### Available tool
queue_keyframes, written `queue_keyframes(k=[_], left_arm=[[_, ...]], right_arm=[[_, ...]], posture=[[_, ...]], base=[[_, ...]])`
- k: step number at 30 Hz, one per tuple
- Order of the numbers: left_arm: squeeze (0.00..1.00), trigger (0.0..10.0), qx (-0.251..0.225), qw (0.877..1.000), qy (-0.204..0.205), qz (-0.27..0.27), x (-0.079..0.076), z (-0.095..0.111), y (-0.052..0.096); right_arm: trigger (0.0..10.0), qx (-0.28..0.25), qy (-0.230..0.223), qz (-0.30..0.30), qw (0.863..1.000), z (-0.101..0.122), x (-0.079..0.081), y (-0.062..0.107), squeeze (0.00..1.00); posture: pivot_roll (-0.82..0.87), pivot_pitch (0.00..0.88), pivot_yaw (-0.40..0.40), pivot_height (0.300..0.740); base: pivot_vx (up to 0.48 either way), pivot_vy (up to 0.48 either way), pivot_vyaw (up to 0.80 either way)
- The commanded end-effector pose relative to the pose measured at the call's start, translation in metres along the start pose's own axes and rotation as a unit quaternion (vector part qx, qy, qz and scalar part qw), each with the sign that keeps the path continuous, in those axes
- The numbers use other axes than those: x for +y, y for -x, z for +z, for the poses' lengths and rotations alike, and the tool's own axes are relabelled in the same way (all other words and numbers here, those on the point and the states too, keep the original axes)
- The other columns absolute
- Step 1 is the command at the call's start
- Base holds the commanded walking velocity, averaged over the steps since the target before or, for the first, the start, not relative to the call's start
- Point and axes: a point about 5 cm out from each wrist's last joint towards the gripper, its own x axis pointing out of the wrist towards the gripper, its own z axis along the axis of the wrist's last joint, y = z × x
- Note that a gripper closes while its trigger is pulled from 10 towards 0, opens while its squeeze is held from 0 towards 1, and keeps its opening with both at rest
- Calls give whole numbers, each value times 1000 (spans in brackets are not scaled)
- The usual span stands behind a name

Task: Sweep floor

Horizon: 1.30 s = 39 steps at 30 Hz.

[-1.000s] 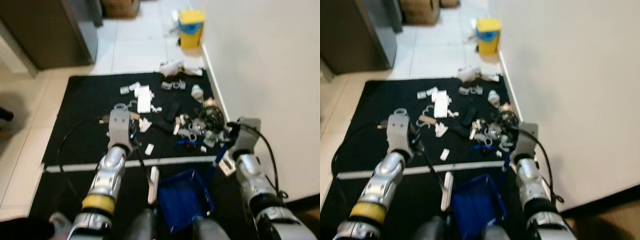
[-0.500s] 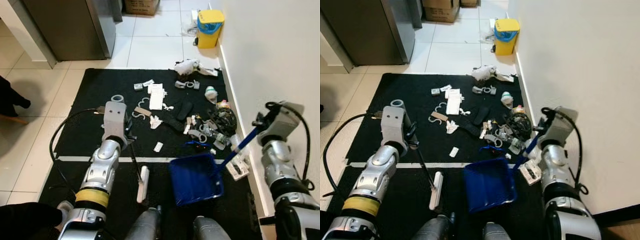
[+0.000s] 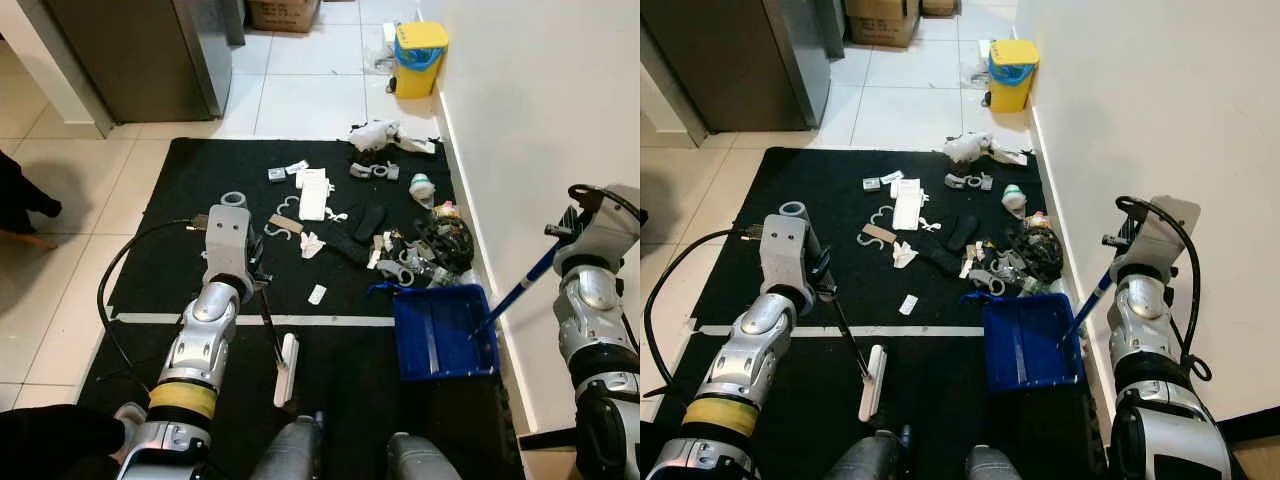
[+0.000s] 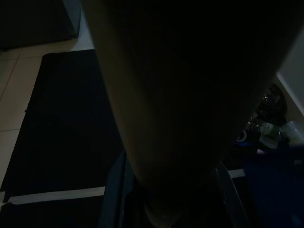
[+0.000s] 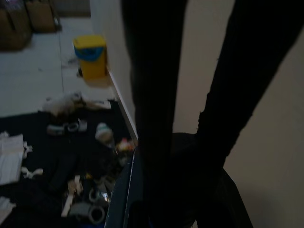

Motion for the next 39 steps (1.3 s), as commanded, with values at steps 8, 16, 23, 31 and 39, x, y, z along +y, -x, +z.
queue_keyframes(k=[8,16,23,31,39], left_arm=[[0,10000,11,1000,3,22,1,-7,3],[0,10000,6,1000,7,20,0,-5,3],[0,10000,8,1000,9,20,0,-5,3],[0,10000,7,1000,10,19,1,-5,4],[0,10000,7,1000,9,18,1,-5,4]], right_arm=[[10000,37,-14,-16,999,-21,1,10,0],[10000,40,-18,-14,999,-22,5,11,0],[10000,41,-19,-12,999,-23,6,11,0],[10000,42,-21,-9,999,-24,8,12,0],[10000,45,-22,-8,999,-26,9,13,0]], posture=[[12,82,0,740],[13,85,0,740],[14,87,-1,740],[14,88,0,740],[16,90,1,740]], base=[[0,0,0],[212,0,0],[304,0,0],[344,0,0],[350,0,0]])
